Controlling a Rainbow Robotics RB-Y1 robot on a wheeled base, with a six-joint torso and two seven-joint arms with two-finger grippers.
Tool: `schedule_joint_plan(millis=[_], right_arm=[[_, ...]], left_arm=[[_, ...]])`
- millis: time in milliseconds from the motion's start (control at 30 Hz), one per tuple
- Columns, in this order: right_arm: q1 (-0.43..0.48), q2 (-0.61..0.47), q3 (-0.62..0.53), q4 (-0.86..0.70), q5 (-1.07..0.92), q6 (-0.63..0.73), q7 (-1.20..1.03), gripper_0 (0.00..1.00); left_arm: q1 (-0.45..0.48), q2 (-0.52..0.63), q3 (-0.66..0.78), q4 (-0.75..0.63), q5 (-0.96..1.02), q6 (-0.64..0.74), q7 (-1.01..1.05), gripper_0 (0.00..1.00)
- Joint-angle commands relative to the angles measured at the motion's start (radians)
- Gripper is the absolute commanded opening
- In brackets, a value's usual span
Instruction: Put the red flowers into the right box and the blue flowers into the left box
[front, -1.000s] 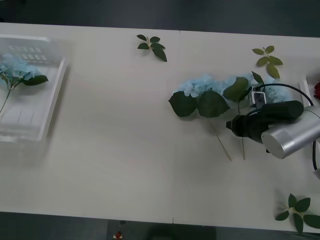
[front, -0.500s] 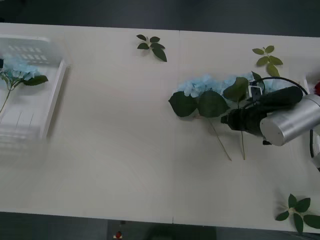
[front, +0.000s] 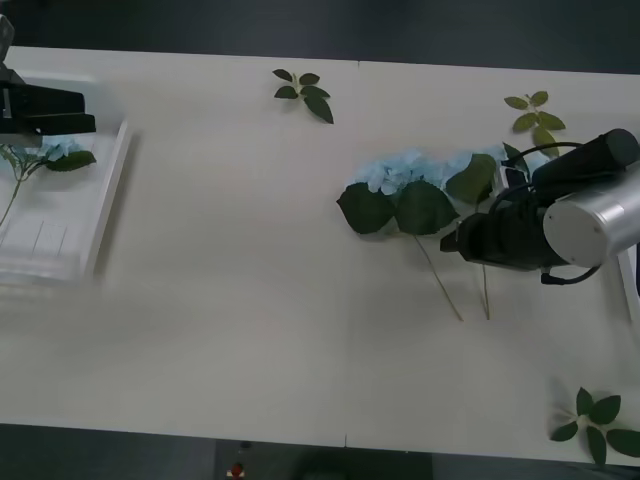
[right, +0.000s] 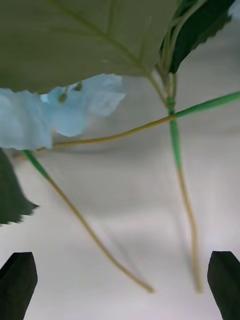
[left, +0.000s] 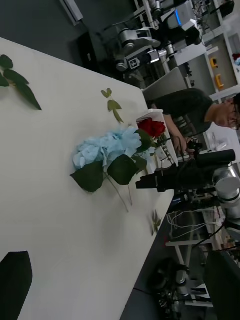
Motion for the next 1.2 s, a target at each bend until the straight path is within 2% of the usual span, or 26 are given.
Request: schedule_joint_plan(millis=[33, 200, 367, 433, 567, 767, 1033, 1200], right_arm=[[-0.006, -0.008, 0.006, -0.021, -0.063, -0.072, -0.294, 1.0], [0.002, 0.003, 0.009, -0.021, -0.075, -0.173, -0.552, 1.0], [0.005, 0.005, 0.013, -0.017, -0.052, -0.201, -0.668, 1.0], [0.008, 0.0, 0.013, -0.018, -0.047, -0.207, -0.687, 1.0], [0.04, -0.006, -0.028, -0.055, -0.04, -0.207, -0.702, 1.0], [0.103, -0.05, -0.083, -0.12, -0.055, -0.176, -0.78, 1.0], [0.117, -0.087, -0.085, -0.086, -0.06, -0.199, -0.811, 1.0], [0.106, -0.089, -0.073, -0.051, -0.049, -0.199, -0.817, 1.0]], left_arm=[[-0.024, -0.017, 0.023, -0.013, 0.038, 0.025, -0.055, 1.0], [-0.023, -0.091, 0.029, -0.022, 0.06, 0.048, -0.07, 1.0], [-0.017, -0.178, 0.041, -0.044, 0.051, 0.059, -0.082, 1.0], [-0.01, -0.224, 0.076, -0.052, 0.003, 0.062, -0.085, 1.0], [-0.004, -0.339, 0.217, -0.078, -0.212, 0.071, -0.076, 1.0], [-0.006, -0.453, 0.279, -0.147, -0.339, 0.071, -0.044, 1.0], [0.028, -0.525, 0.279, -0.23, -0.356, 0.064, -0.013, 1.0], [0.118, -0.522, 0.276, -0.4, -0.368, -0.034, 0.04, 1.0]])
